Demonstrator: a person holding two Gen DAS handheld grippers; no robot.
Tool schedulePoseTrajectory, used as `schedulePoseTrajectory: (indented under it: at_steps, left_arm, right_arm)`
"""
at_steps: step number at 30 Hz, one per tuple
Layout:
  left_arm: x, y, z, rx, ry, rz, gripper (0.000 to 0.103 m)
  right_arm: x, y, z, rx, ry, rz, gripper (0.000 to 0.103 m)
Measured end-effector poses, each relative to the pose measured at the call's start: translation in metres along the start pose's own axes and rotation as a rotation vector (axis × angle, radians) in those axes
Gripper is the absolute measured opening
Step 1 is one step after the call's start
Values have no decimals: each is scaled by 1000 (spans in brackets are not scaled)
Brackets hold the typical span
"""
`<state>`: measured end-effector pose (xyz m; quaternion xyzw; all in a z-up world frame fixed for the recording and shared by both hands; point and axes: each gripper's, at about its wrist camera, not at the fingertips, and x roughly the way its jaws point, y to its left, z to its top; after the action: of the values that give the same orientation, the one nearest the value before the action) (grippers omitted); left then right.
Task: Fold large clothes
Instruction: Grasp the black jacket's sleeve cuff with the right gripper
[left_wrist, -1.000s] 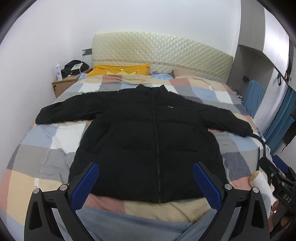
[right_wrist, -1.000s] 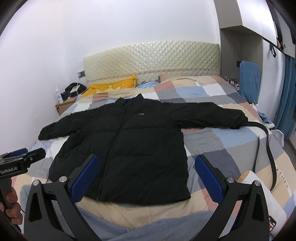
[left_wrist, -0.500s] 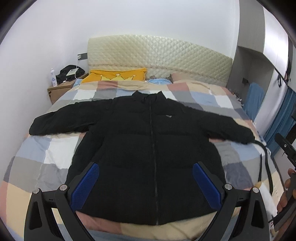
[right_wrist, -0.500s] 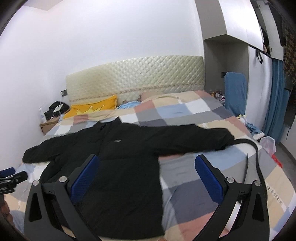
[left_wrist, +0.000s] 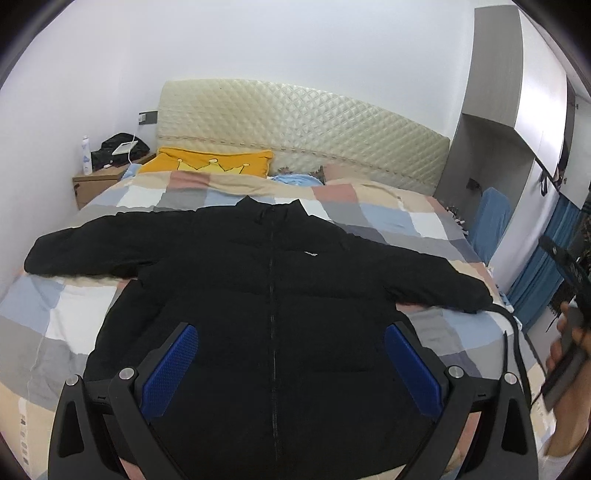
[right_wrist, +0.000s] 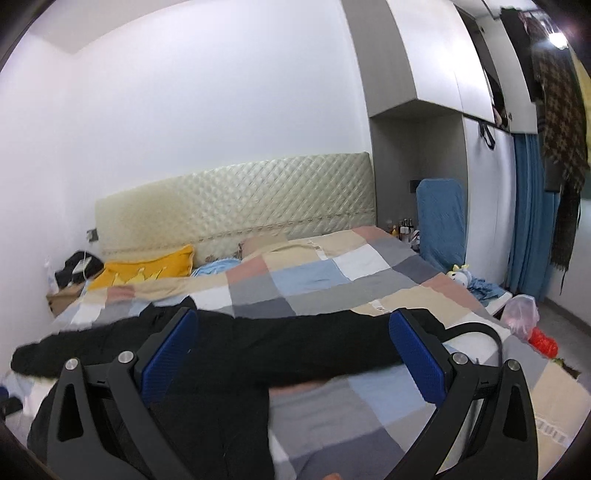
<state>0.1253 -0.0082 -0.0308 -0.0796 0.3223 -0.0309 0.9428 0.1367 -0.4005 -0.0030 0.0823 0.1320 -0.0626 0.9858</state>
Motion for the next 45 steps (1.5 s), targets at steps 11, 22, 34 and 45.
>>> schedulePoseTrajectory:
  at_steps: [11, 22, 34, 45]
  left_arm:
    - [50, 20, 3, -52, 9, 31, 102]
    - [88, 71, 11, -79, -24, 182, 102]
    - [134, 85, -6, -72, 38, 209, 102]
    - [133, 102, -10, -56, 73, 263, 102]
  right_arm:
    - [156, -117, -28, 211, 253, 81, 98]
    - [263, -265, -95, 542, 418, -94, 89]
    - [309, -299, -135, 703, 359, -120, 70]
    - [296, -280, -75, 527, 312, -193, 4]
